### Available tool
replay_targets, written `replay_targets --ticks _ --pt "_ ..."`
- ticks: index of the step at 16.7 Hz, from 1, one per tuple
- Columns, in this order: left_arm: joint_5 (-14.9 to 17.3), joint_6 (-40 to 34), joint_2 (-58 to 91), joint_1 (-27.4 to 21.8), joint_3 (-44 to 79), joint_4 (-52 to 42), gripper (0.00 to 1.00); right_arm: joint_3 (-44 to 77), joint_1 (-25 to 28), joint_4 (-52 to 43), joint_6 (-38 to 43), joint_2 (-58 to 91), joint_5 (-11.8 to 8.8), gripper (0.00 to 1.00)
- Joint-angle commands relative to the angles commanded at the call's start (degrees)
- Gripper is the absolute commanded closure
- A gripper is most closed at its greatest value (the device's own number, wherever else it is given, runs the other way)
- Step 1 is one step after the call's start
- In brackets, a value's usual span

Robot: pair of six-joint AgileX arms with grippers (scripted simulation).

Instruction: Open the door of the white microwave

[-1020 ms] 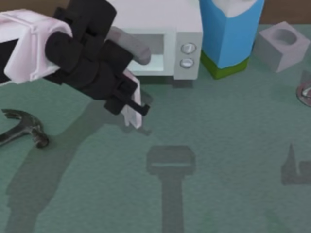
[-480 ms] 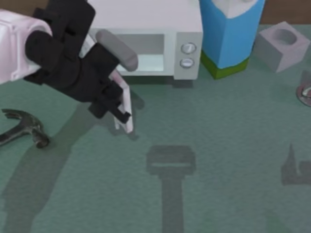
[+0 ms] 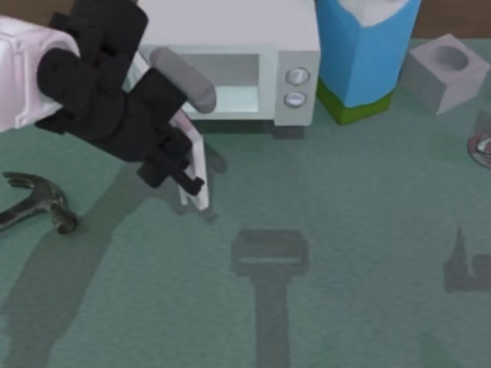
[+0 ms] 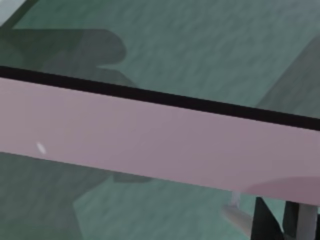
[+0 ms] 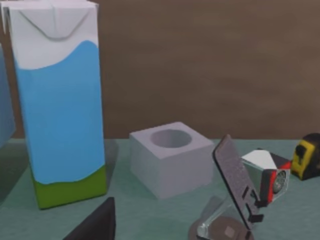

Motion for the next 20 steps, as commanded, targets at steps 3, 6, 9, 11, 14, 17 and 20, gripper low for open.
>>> replay_targets --ticks 3,6,9,11,14,17,20 --pt "0.0 0.0 0.0 0.0 0.0 0.0 1.0 0.0 0.0 0.0 0.0 0.0 0.0 0.0" --pt "0.0 0.0 0.0 0.0 0.0 0.0 1.0 0.0 0.0 0.0 0.0 0.0 0.0 0.0" --pt "0.0 0.0 0.0 0.0 0.0 0.0 1.0 0.0 0.0 0.0 0.0 0.0 0.0 0.0" --pt "0.0 0.0 0.0 0.0 0.0 0.0 1.0 0.0 0.0 0.0 0.0 0.0 0.0 0.0" --pt "0.0 0.0 0.0 0.0 0.0 0.0 1.0 0.0 0.0 0.0 0.0 0.0 0.0 0.0" --pt "0.0 0.0 0.0 0.0 0.0 0.0 1.0 0.0 0.0 0.0 0.0 0.0 0.0 0.0" --pt "0.6 0.8 0.1 0.2 -0.2 -0.3 1.0 0.0 0.0 0.0 0.0 0.0 0.0 0.0"
